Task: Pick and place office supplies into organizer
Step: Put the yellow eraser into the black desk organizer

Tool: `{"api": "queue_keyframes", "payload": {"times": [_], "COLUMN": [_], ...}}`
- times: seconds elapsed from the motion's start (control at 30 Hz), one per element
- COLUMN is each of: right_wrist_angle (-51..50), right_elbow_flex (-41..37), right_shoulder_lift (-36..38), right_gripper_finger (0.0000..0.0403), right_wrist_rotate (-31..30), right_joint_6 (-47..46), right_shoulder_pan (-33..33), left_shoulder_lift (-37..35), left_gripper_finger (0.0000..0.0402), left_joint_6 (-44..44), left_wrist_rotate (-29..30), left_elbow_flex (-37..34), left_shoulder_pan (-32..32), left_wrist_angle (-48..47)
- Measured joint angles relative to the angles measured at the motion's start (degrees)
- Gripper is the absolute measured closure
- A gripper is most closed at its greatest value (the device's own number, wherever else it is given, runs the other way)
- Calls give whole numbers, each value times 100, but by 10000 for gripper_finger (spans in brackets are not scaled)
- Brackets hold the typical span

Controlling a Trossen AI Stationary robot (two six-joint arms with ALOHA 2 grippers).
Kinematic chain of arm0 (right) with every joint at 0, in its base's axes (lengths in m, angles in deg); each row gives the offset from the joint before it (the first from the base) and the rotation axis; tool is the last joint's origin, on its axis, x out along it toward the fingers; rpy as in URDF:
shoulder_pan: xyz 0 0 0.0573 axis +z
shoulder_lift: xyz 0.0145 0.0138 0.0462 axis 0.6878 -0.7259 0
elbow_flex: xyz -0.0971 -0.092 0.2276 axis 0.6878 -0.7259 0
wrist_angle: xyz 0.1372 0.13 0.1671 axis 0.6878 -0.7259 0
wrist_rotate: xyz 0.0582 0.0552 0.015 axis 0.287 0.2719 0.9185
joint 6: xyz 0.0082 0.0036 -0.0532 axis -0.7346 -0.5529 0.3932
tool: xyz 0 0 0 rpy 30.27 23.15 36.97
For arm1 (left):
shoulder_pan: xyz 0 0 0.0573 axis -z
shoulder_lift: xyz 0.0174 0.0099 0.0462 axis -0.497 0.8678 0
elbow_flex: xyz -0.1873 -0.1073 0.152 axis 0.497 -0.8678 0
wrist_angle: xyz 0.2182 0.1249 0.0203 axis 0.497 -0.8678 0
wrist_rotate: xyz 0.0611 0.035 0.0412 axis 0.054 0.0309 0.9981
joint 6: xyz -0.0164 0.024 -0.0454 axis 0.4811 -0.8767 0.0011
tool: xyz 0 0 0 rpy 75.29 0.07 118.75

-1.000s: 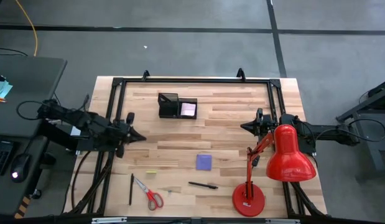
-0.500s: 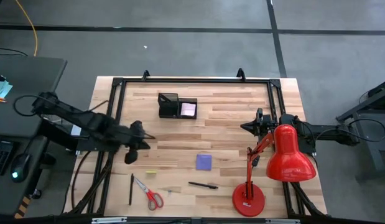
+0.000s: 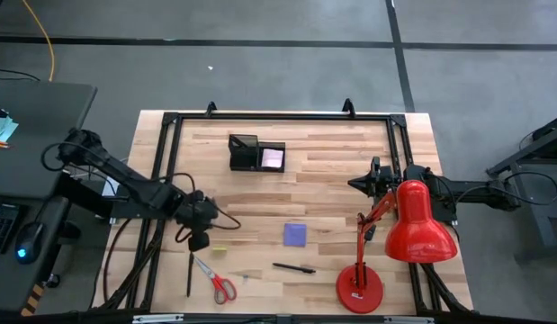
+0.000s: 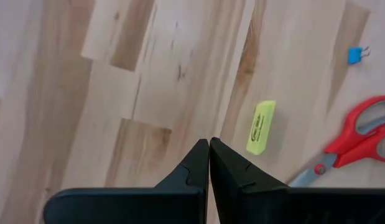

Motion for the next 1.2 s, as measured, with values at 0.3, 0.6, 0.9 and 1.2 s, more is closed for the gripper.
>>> {"api": "queue_keyframes", "payload": {"times": [0.3,0.6,0.9,1.2], "right_wrist_angle": [0,0,0,-12], "right_elbow_flex": [0,0,0,2], "right_shoulder_lift": [0,0,0,0], "right_gripper_finger": [400,400,400,400], "right_wrist_rotate": [2,5,17,48], "right_joint_6": [1,0,1,0], "right_shoulder_pan": [0,0,0,0], "left_shoulder_lift": [154,152,115,783], "left_gripper_finger": [401,401,401,401], "left_joint_6": [247,481,354,278], "left_wrist_rotate": [-2,184,160,258], "left_elbow_flex": [0,-3,-6,152], "left_shoulder_pan": [161,602,872,1593], "left_wrist_angle": [176,533,638,384]}}
